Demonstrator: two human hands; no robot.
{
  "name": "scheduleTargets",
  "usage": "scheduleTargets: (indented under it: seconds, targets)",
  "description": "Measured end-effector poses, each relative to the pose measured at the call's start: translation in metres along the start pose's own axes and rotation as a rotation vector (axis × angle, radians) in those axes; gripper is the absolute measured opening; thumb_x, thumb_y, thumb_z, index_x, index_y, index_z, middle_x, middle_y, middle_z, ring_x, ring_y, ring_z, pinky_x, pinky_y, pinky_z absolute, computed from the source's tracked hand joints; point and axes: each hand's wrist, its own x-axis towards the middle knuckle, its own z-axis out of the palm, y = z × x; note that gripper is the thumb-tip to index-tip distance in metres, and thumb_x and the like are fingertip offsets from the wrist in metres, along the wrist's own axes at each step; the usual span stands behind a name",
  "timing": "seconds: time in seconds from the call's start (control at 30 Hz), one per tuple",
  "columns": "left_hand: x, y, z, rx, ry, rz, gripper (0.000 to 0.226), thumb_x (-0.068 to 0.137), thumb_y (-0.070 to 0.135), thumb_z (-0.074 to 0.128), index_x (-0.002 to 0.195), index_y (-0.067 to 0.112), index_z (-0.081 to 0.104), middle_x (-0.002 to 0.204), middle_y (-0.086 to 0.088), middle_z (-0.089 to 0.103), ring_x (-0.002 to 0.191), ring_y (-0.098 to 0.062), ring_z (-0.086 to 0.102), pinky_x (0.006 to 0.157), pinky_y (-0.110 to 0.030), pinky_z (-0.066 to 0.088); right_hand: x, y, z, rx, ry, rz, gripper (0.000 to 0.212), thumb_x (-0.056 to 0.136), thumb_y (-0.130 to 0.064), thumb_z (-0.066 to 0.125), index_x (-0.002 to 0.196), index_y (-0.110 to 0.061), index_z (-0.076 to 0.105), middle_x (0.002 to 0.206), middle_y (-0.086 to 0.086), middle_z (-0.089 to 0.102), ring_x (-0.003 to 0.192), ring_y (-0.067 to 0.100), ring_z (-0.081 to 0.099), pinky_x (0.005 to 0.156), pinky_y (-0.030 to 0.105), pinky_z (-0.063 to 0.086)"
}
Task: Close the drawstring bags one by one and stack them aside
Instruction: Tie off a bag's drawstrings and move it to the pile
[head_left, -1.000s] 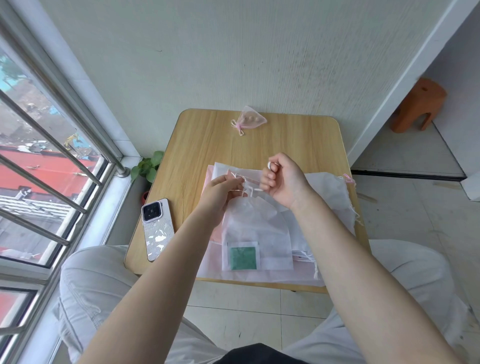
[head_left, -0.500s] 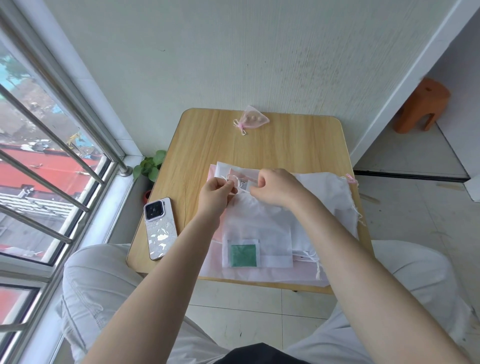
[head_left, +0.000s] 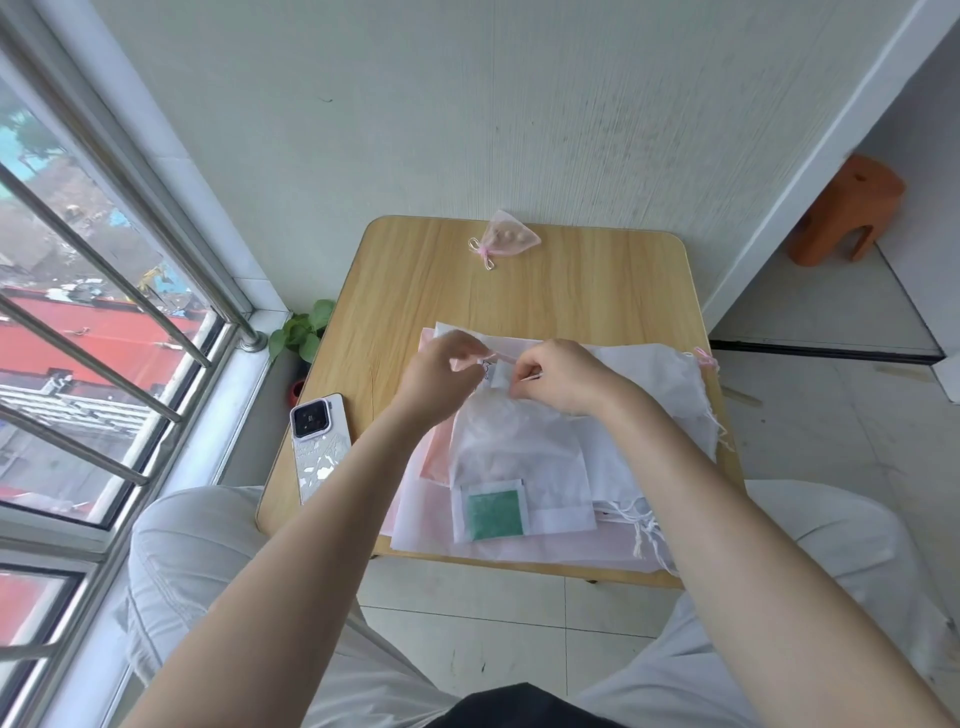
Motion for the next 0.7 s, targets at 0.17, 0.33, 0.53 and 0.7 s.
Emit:
scheduleTargets:
  seconds: [0.17,0.33,0.53,0.7]
  targets:
    - [0.007,0.009,0.002,0.187,-0.238,-0.072,0.016,0.09,0.022,0.056,0.087,0.018,0.071,0.09,0.006,0.065,0.085,-0.015,0.058,0.075,-0.026,0.046,0.001,0.0,0.0,-0.011,0.012,-0.022,0.007,0.086,-0.027,0.068,0.084,-0.021,0.07,0.09,-0.005,0.065,0.09,0.019,0.062,0.078,0.034,0.05]
    - [0.01,0.007,-0.006,0.415,-0.19,-0.115,0.036,0.088,0.026,0.054,0.058,0.013,0.04,0.059,0.0,0.04,0.057,-0.016,0.037,0.053,-0.026,0.028,0.0,0.002,0.001,-0.057,-0.01,0.001,0.013,0.087,-0.029,0.068,0.09,-0.017,0.071,0.095,-0.002,0.066,0.09,0.018,0.061,0.078,0.035,0.051]
    - [0.011,0.017,-0.014,0.088,-0.287,-0.174,0.026,0.088,0.02,0.054,0.063,0.012,0.057,0.062,-0.001,0.049,0.058,-0.016,0.044,0.061,-0.027,0.039,0.003,0.002,0.006,-0.104,-0.03,0.016,0.015,0.088,-0.03,0.067,0.091,-0.016,0.072,0.096,0.0,0.069,0.091,0.02,0.064,0.077,0.035,0.052]
    - [0.003,0.008,-0.009,-0.308,-0.404,-0.211,0.019,0.095,0.013,0.053,0.095,0.002,0.069,0.081,-0.016,0.059,0.057,-0.016,0.054,0.06,-0.026,0.047,0.005,0.001,0.01,-0.108,-0.033,0.006,0.018,0.088,-0.027,0.066,0.092,-0.01,0.071,0.098,0.009,0.069,0.093,0.027,0.064,0.076,0.037,0.05]
